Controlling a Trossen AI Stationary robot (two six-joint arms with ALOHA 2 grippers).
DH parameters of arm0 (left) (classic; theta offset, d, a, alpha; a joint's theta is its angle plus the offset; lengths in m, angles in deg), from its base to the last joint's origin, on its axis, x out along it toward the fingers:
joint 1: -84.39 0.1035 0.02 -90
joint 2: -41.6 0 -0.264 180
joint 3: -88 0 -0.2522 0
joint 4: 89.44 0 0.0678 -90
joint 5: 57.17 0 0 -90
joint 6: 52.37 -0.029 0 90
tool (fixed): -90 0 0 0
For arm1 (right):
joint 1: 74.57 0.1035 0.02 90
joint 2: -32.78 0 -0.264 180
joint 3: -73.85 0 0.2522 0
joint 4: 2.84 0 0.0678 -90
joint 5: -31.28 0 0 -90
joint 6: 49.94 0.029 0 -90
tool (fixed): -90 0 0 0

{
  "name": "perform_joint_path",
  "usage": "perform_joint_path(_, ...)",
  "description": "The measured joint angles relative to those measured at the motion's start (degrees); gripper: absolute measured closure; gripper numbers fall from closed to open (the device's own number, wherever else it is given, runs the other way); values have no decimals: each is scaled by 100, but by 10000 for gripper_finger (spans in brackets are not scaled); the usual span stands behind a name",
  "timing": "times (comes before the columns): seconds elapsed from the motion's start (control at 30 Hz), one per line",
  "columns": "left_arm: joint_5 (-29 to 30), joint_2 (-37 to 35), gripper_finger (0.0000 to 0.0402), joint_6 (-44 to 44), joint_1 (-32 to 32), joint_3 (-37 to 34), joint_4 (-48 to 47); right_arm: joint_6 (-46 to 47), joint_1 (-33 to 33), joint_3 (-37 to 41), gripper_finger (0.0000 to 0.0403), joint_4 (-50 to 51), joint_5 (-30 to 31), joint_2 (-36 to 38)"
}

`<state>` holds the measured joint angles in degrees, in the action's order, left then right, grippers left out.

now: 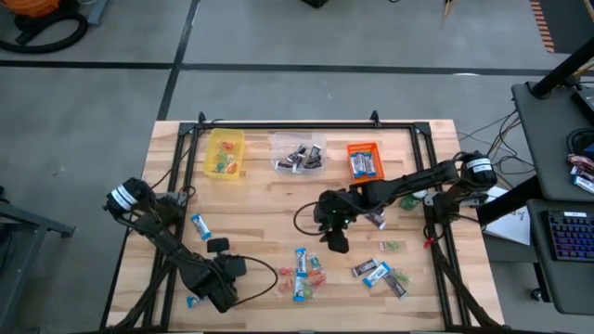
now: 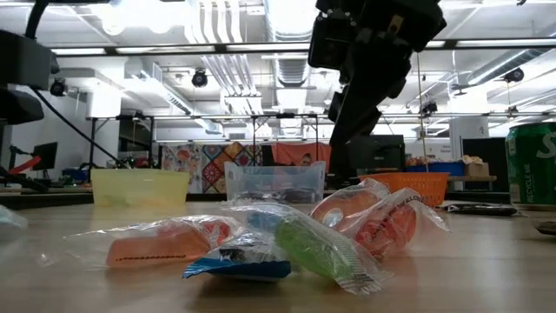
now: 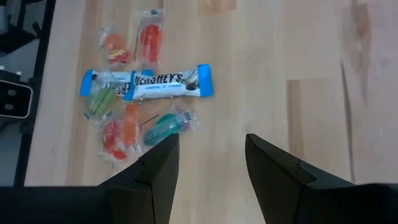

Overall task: Organize candy in baskets
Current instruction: Put the blue gummy into the yellow bin

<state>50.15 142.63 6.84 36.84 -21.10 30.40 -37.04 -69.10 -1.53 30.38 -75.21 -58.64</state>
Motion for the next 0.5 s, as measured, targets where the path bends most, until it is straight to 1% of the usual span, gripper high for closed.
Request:
perform_joint_path(0.03, 40, -41, 379, 5, 24, 0, 33, 14, 26, 0, 232, 1, 0, 4)
perform_joint_path(0.1, 177, -143, 392, 8, 91, 2, 43, 19, 81, 0, 232, 5, 0, 13)
perform_joint_path(0.23, 687, -350, 379, -84, 287, 2, 50, 19, 200, 0, 232, 9, -4, 98)
perform_joint_path(0.3, 922, -500, 379, -163, 442, 4, 41, 19, 263, 0, 232, 23, -4, 148)
perform_joint_path(0.4, 1207, -723, 385, 42, 851, 11, -238, 19, 377, 0, 232, 140, -1, 245)
perform_joint_path(0.5, 1263, -973, 389, 323, 1402, 11, -764, 19, 511, 2, 232, 301, -2, 352)
